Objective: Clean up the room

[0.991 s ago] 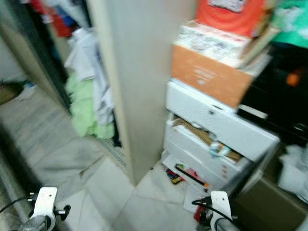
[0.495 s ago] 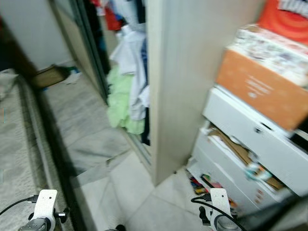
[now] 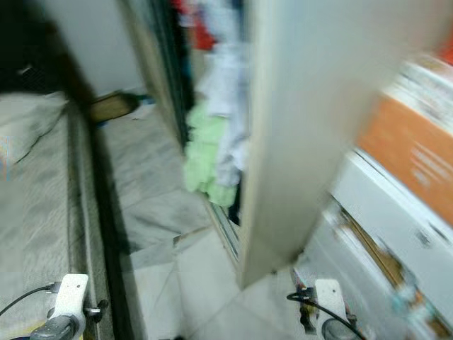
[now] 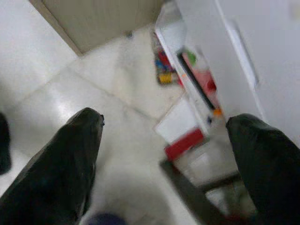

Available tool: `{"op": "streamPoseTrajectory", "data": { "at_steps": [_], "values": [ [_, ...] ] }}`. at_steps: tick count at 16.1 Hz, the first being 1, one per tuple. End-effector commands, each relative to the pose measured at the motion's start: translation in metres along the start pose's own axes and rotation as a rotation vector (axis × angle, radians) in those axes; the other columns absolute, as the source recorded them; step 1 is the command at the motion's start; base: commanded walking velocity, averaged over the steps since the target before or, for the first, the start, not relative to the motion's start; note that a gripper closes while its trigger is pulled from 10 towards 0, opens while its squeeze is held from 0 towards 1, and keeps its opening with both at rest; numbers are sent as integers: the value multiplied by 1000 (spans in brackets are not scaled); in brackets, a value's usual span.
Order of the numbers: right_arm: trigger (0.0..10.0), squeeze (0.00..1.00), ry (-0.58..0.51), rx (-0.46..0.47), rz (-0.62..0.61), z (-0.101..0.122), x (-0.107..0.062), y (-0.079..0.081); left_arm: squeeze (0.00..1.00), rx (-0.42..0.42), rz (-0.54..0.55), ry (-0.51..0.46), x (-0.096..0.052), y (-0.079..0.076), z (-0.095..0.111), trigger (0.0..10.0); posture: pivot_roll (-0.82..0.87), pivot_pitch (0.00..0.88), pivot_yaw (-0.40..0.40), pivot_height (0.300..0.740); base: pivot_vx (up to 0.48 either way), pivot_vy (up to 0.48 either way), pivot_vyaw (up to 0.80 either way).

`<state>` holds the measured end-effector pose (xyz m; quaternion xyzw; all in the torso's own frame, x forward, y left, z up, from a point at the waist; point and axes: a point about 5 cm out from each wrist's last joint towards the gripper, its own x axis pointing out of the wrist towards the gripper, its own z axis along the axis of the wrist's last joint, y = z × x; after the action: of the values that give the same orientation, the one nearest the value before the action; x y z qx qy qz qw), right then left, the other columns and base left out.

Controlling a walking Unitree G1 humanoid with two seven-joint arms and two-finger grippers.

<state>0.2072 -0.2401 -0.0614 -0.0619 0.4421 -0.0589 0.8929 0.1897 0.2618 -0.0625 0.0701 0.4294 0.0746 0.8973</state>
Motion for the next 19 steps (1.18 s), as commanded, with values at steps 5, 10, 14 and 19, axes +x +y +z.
{"op": "streamPoseTrajectory", "data": {
  "at_steps": [5,10,14,19],
  "values": [
    [10000,0,22,-7,6,-7,-1,0,0,-2,-1,17,-1,0,-4,10000,14,85,-12,740,0,0,799],
    [10000,0,19,-13,9,-5,-1,1,0,4,-3,19,0,0,-3,10000,13,84,-10,740,0,0,799],
    [10000,0,18,-18,12,-4,0,1,0,6,-6,19,0,0,-2,10000,12,85,-10,740,0,0,797],
    [10000,0,18,-35,16,-3,0,0,0,6,-9,19,0,-1,-2,10000,13,84,-13,740,0,0,798]
  ]
}}
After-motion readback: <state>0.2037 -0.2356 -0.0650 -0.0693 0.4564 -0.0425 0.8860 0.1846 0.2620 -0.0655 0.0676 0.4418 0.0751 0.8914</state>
